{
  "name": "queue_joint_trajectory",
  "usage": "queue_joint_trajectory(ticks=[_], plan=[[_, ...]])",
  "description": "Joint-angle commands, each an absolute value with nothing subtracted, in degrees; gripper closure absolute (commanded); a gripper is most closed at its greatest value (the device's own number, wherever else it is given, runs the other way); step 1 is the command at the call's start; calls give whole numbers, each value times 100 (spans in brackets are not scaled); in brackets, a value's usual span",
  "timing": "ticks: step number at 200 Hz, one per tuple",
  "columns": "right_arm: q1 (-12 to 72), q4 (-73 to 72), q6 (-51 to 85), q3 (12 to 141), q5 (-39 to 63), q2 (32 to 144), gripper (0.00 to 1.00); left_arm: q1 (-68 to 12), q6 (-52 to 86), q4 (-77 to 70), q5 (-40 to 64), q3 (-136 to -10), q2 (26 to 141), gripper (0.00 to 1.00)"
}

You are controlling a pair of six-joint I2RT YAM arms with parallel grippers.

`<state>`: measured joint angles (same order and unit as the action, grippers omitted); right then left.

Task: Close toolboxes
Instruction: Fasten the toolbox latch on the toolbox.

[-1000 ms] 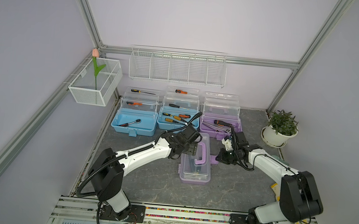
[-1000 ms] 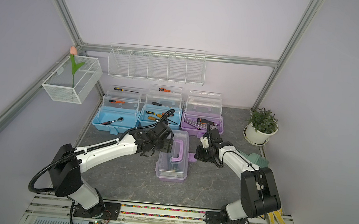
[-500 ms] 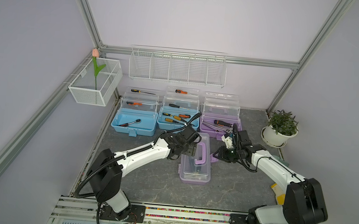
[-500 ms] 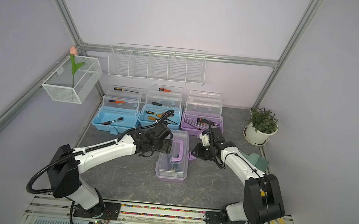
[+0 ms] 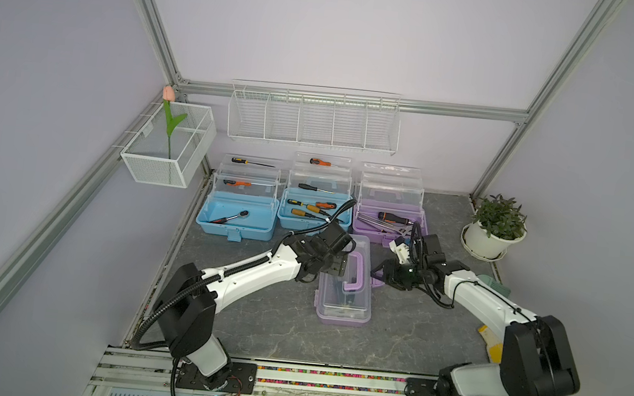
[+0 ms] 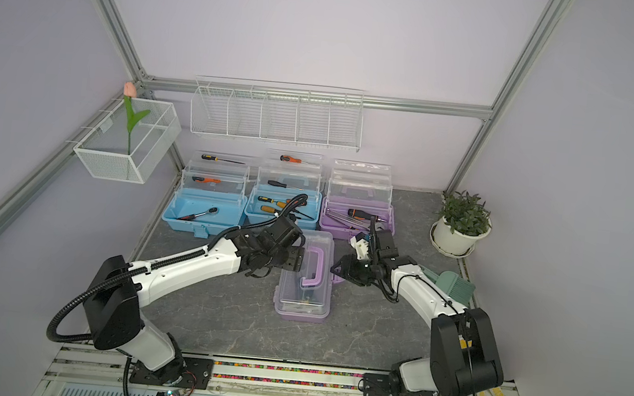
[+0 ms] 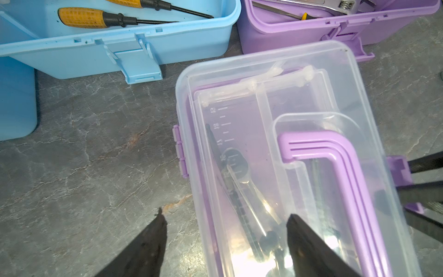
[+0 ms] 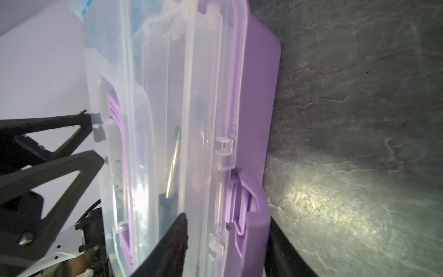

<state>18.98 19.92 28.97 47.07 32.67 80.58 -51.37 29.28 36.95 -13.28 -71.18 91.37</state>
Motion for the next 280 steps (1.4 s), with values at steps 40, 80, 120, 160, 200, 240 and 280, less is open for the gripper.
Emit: queue_joint_trajectory(ticks=[40, 80, 120, 160, 200, 240, 280], plan=[[1964, 1674, 3066, 4589, 3719, 7798, 50, -5224, 2880, 4008, -1337, -7031, 9115, 19], [1934, 1563, 3113, 4472, 3739, 7857, 67, -5255, 2918, 3981, -1301, -7016, 9086, 19], [1936, 1519, 3138, 4417, 3731, 7870, 72, -5290, 2970, 3951, -1254, -7005, 9038, 18], [1946, 1573, 3111, 4403, 3624, 7969, 74, -5378, 3015, 3924, -1204, -7022, 8991, 16], [1961, 1706, 3111, 4447, 3482, 8054, 74, -5447, 3067, 3907, -1187, -7022, 8992, 14], [2028, 1973, 3070, 4541, 3348, 8024, 75, -5511, 3111, 3784, -1116, -6987, 8996, 14], [2080, 2314, 2938, 4552, 3120, 7944, 76, -5535, 3133, 3715, -1090, -6984, 9001, 14]])
